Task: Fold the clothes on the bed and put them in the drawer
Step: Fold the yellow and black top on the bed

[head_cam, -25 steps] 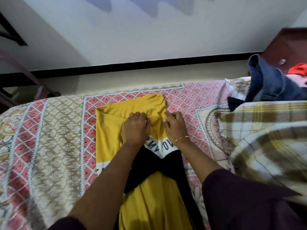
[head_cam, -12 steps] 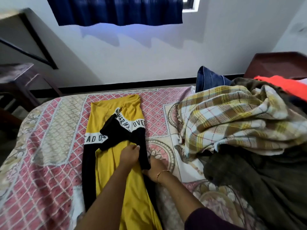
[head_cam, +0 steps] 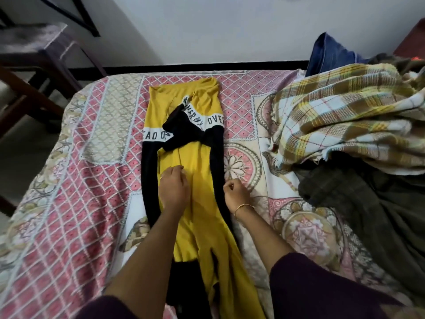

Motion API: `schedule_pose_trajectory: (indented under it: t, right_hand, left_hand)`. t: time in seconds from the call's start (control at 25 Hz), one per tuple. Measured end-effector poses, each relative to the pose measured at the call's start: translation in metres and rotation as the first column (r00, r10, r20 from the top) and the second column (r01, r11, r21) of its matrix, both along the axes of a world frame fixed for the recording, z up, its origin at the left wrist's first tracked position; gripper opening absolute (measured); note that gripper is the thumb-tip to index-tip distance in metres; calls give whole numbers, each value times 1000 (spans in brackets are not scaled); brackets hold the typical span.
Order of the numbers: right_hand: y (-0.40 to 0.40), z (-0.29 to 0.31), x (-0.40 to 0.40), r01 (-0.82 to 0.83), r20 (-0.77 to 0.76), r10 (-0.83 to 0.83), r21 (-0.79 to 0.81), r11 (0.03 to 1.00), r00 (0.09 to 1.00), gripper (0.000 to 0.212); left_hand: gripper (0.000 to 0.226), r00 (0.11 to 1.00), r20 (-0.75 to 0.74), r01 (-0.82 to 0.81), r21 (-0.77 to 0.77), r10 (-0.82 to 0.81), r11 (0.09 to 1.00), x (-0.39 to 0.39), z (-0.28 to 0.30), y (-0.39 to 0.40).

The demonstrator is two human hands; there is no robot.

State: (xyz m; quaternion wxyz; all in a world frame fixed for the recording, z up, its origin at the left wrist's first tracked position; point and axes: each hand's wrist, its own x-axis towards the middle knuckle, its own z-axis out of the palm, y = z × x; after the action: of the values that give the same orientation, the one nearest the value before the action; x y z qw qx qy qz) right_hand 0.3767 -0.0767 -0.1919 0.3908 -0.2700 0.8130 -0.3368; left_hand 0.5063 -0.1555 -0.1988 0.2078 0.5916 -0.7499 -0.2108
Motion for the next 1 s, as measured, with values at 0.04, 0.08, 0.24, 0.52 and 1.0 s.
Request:
schedule_pose_trajectory:
  t: [0.04, 0.08, 0.24, 0.52, 1.0]
  right_hand:
    - [-1, -5, 3, 16, -20, -16, 2, 1000, 1000, 18]
    - [-3, -9, 8, 22, -52, -21, 13, 1000, 998, 28]
    - [-13, -19, 33, -15, -305, 52, 124, 992, 951, 52]
    - [12, -25, 67, 80, -556, 105, 298, 951, 825, 55]
    - [37, -29, 71, -6, -455, 240, 458, 889, 857, 75]
  left_hand:
    - [38, 999, 34, 10, -5, -10, 1000, 17, -6, -1]
    - [46, 997, 65, 47, -6, -47, 999, 32, -12, -4]
    - [65, 953, 143, 262, 44, -265, 964, 71, -24, -14]
    - [81, 928, 288, 195, 167, -237, 966, 135, -22, -12]
    - [102, 869, 414, 234, 142, -272, 962, 254, -42, -18]
